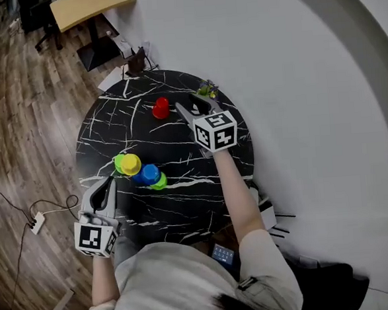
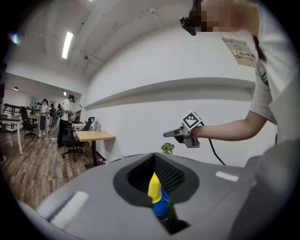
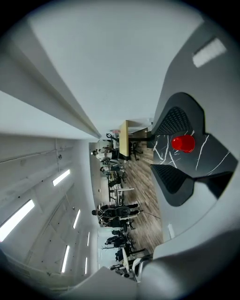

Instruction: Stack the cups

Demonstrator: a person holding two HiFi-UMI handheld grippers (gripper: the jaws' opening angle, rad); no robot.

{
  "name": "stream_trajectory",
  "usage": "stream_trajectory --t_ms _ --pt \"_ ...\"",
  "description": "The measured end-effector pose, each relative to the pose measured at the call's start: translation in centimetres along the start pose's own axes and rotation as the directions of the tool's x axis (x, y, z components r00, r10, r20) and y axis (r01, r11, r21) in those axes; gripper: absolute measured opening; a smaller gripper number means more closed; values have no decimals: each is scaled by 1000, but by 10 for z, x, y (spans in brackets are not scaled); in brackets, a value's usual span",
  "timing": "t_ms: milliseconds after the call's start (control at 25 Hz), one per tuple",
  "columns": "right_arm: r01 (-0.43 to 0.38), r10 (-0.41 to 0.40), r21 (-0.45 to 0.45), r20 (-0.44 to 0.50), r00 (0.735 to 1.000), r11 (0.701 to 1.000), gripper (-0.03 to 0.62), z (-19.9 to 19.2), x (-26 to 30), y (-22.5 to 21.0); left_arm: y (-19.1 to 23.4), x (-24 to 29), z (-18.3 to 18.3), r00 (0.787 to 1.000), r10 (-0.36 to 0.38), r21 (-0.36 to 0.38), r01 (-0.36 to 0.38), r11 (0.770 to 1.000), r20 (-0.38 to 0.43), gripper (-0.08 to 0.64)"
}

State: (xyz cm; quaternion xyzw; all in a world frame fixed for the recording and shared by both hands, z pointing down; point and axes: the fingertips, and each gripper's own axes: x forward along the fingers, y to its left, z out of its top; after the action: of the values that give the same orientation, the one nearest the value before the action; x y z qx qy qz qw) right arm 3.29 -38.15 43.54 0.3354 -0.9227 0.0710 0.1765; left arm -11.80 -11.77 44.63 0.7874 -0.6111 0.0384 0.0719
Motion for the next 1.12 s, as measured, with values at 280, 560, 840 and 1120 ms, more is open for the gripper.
stream_trajectory --t_ms 280,560,840,1120 --pt "-43 61 116 -161 985 992 197 -80 83 -8 14 -11 -10 992 124 -15 -125 992 -39 58" --pt "7 40 179 -255 966 984 255 -141 136 -22 34 -22 -27 975 202 -33 -206 978 -87 58" --pt "32 8 180 -219 976 983 252 -154 160 -25 54 -33 -40 958 256 -32 -262 965 -131 58" --pt "-16 30 95 -148 989 995 229 -130 138 -1 61 -28 -35 965 236 -33 -241 970 -118 58"
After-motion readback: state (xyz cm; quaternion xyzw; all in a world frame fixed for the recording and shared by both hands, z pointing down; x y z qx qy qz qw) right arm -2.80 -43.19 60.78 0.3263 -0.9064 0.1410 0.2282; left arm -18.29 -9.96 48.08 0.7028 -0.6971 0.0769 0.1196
